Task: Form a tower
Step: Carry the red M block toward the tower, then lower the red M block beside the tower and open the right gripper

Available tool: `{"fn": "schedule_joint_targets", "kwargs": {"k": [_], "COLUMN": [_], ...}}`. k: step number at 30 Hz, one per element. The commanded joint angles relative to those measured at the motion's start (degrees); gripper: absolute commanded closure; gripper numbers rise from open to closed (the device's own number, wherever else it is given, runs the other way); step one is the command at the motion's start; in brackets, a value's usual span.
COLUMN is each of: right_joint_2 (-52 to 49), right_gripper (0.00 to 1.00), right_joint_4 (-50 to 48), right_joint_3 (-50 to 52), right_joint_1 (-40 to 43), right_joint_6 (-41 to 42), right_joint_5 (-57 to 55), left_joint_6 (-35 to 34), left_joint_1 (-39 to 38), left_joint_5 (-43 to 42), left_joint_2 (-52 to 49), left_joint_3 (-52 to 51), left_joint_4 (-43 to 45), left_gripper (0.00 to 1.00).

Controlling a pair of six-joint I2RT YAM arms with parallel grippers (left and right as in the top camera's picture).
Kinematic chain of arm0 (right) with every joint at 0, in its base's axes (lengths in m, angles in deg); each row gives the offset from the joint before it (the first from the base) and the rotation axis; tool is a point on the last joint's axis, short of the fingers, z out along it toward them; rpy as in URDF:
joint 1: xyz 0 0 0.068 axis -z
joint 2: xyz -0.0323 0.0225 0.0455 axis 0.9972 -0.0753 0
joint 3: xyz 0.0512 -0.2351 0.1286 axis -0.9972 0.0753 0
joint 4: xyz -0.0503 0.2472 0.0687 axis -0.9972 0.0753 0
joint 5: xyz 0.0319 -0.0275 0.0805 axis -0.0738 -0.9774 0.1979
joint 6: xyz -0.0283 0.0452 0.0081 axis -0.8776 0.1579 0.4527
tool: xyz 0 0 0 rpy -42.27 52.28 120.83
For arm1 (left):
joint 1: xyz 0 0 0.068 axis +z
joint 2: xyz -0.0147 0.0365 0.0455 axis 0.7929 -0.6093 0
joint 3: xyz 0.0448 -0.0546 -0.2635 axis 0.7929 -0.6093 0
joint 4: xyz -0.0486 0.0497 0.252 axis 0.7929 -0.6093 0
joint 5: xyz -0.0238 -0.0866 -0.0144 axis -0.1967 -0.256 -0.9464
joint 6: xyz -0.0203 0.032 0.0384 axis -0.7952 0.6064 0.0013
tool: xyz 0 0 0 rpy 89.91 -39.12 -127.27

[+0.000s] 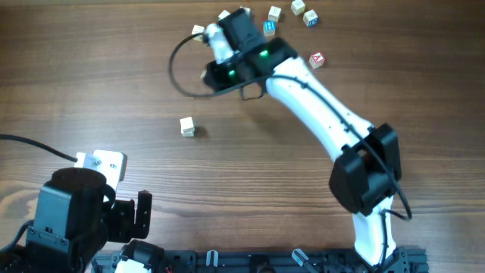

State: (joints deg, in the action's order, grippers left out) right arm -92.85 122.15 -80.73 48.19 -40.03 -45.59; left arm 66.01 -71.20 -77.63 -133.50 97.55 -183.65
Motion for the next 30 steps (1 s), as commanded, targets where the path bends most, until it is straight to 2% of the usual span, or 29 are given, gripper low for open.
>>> {"fn": "schedule_joint_targets", "kwargs": {"k": [1, 9, 14, 15, 22, 30], "right_joint_2": [-1.27, -5.22, -7.82, -8.07, -9.81, -9.81], "right_gripper": [0.78, 0.77, 0.76, 0.73, 0.73, 0.59], "right_joint_4": [1.38, 1.33, 1.75, 1.53, 0.02, -0.72], "right_joint_3": [0.09, 0.24, 0.24, 0.24, 0.24, 0.24], "right_joint_1": [-6.8, -15.72, -16.06, -16.06, -16.06, -16.13], "right_joint_6": [1.03, 1.05, 1.07, 1.05, 0.98, 1.01], "right_joint_5": [-5.84, -17.53, -19.89, -21.62, -22.49, -22.45], "left_joint_6": [0.31, 0.31, 0.31, 0.31, 0.31, 0.31], "left_joint_1": [-0.09, -0.09, -0.09, -0.09, -0.09, -0.09], "left_joint_5": [0.31, 0.31, 0.31, 0.31, 0.31, 0.31], "left_joint_2": [0.13, 0.13, 0.13, 0.13, 0.13, 0.13], "left_joint_3": [0.07, 0.07, 0.07, 0.07, 0.07, 0.07], "left_joint_4": [0.0, 0.0, 0.0, 0.0, 0.0, 0.0], "left_gripper": [0.0, 0.0, 0.0, 0.0, 0.0, 0.0]}}
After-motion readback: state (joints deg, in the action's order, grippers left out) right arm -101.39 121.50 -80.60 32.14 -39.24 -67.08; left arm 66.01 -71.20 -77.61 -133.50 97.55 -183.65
